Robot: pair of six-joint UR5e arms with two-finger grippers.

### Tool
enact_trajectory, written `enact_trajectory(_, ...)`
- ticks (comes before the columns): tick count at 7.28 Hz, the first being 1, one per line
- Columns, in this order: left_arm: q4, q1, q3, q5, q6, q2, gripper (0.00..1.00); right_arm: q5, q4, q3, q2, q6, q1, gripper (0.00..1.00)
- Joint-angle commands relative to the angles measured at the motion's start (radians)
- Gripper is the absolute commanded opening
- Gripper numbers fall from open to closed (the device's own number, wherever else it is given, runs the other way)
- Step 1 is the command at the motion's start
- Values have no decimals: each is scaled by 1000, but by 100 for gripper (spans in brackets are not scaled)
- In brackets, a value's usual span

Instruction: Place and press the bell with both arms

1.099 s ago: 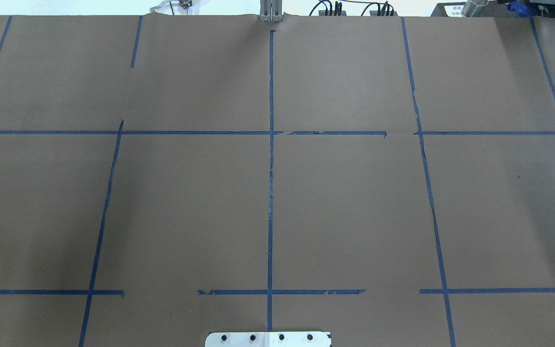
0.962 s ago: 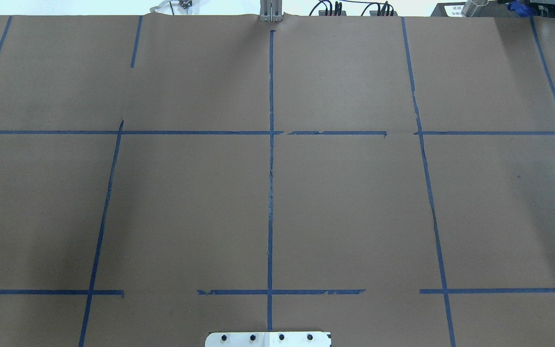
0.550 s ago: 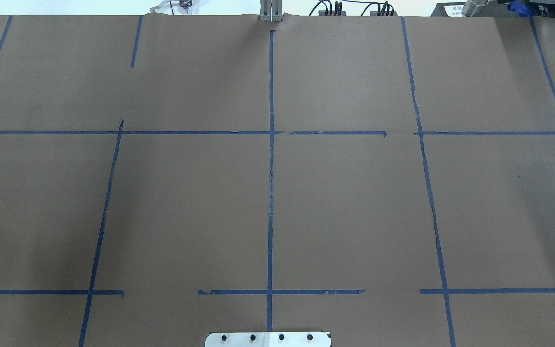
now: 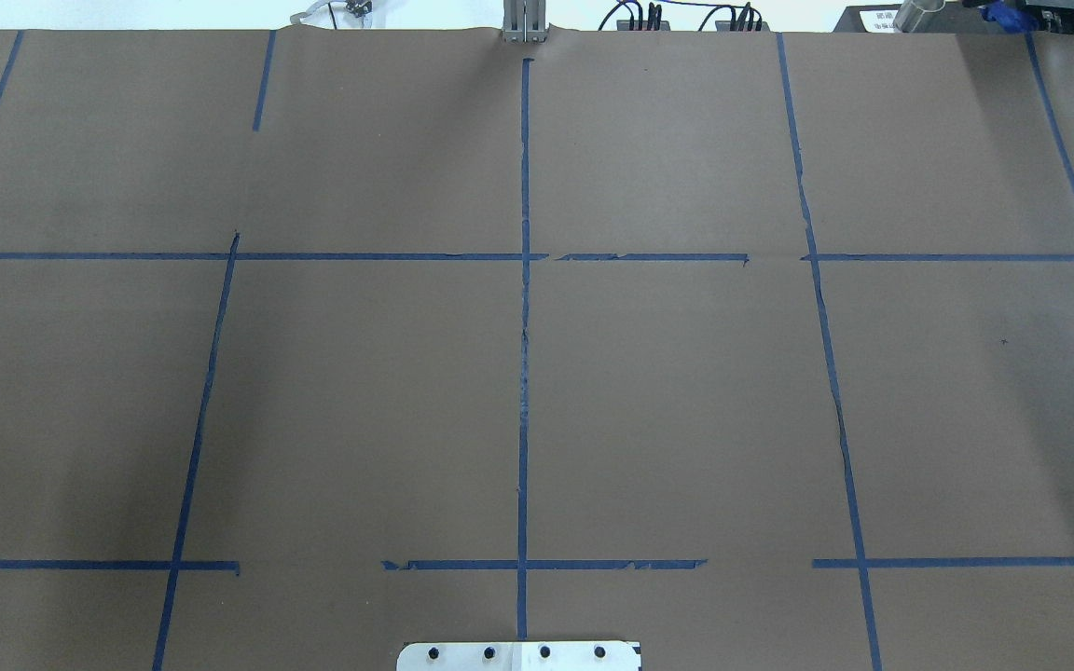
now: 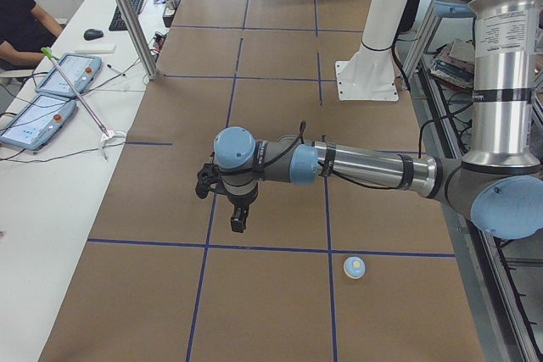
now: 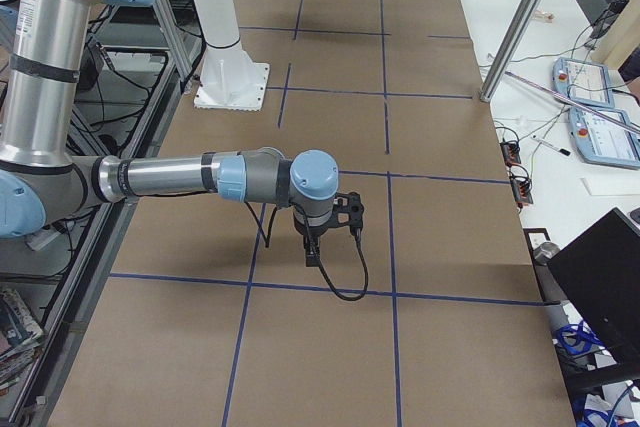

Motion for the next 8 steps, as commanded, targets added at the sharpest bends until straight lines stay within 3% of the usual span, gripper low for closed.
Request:
enact_trajectory(1, 0, 0, -3, -1, -8, 14, 100, 0, 0, 6, 0, 2, 0, 100)
enact_trajectory(5, -35, 5, 4, 0, -46, 17, 100, 0, 2, 5, 8, 3, -2, 100)
enact_trajectory(8, -47, 17, 9, 2, -43, 83, 100, 3, 2, 17, 8, 8, -2, 100)
